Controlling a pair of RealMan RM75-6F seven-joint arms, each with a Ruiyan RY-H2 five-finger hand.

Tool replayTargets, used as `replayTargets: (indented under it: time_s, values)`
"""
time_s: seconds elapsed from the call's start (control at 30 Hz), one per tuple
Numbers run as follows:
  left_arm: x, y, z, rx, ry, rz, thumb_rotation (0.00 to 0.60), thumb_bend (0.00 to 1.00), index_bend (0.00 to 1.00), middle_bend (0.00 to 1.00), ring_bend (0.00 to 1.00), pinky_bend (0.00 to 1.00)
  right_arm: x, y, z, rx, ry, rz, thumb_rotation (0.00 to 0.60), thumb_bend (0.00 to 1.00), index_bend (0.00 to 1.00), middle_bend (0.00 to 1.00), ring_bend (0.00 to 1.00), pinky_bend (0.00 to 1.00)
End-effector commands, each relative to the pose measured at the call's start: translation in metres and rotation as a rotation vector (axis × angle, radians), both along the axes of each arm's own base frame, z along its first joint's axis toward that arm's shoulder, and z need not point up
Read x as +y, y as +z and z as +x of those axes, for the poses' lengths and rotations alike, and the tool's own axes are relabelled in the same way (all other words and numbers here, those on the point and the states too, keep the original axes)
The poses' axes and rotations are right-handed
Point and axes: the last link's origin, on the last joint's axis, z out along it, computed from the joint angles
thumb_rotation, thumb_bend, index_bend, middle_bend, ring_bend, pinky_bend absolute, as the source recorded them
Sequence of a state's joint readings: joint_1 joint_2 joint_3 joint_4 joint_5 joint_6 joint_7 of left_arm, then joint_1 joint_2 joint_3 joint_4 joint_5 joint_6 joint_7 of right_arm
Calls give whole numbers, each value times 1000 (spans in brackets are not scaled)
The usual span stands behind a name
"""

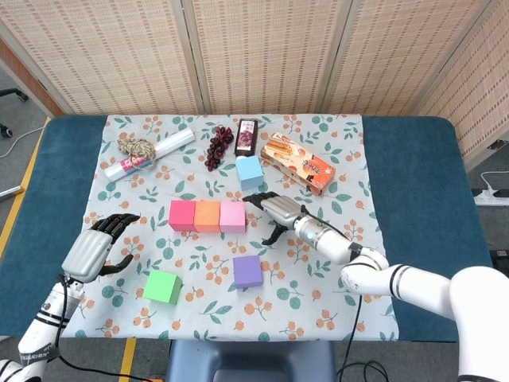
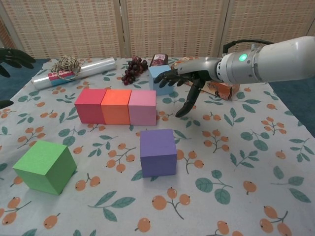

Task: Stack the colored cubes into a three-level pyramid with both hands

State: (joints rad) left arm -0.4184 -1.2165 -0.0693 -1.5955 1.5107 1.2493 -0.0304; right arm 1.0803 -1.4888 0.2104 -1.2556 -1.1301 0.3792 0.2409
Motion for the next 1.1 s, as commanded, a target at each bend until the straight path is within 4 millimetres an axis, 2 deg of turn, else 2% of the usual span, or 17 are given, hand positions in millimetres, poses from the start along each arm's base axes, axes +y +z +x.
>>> replayTargets:
  time_s: [0.03, 0.63, 1.1]
  values:
    - [0, 0, 0, 1, 2, 0, 600, 310, 147, 170, 155, 273, 4, -6, -5, 16, -16, 21, 600, 63, 0, 67, 0, 0]
    - [-2, 0, -4, 2, 11, -6, 600, 310, 144, 170, 155, 273, 4, -24, 3, -27, -49, 47, 600, 62, 0, 67, 0, 0]
    - [-1, -1, -3, -1, 2, -9, 600, 311, 140, 169, 155, 273, 7, -17, -3, -26, -42, 43, 600, 63, 0, 67, 0, 0]
